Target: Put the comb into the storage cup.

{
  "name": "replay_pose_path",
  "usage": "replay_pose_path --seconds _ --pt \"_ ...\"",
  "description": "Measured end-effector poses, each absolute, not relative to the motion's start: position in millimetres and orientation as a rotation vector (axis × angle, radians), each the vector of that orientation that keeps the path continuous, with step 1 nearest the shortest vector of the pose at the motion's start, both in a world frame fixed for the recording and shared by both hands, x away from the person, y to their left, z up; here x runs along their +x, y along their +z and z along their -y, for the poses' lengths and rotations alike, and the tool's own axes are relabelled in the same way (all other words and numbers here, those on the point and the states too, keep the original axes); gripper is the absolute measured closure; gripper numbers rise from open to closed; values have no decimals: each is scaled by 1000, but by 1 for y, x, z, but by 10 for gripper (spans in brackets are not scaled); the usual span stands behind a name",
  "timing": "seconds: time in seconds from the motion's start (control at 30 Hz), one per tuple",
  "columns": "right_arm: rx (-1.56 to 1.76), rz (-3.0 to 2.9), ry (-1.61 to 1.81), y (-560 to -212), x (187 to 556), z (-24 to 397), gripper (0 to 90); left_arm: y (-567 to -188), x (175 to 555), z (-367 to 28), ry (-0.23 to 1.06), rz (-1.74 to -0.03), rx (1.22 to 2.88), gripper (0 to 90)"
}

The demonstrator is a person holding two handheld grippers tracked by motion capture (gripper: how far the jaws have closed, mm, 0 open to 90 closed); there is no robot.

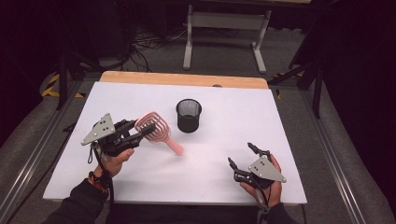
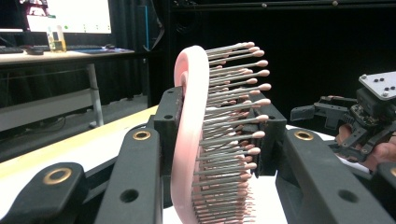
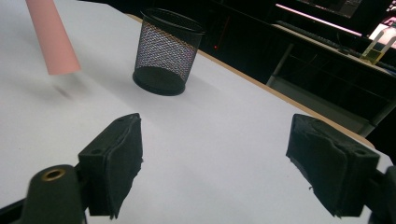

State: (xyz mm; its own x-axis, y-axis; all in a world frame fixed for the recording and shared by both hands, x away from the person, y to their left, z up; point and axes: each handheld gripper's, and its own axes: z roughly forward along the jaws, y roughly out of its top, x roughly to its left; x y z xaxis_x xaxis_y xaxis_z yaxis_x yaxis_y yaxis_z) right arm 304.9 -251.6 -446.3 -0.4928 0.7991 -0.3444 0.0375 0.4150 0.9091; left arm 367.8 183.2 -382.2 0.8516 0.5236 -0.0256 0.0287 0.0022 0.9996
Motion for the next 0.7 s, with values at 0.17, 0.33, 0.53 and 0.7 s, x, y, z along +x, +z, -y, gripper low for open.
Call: replay_pose_path --seconds 0.17,0.33,0.53,0.7 --pt "713 -1837 1142 -447 305 250 188 -378 370 -186 424 -442 1540 634" --pt "708 -1835 1141 -447 305 249 188 -369 374 -189 449 -424 1577 634" --pt "723 -1822 1146 -446 306 252 188 -349 379 -192 489 -410 1583 635" --pt "773 -1735 1140 -444 304 256 192 -324 383 -195 535 -410 1589 634"
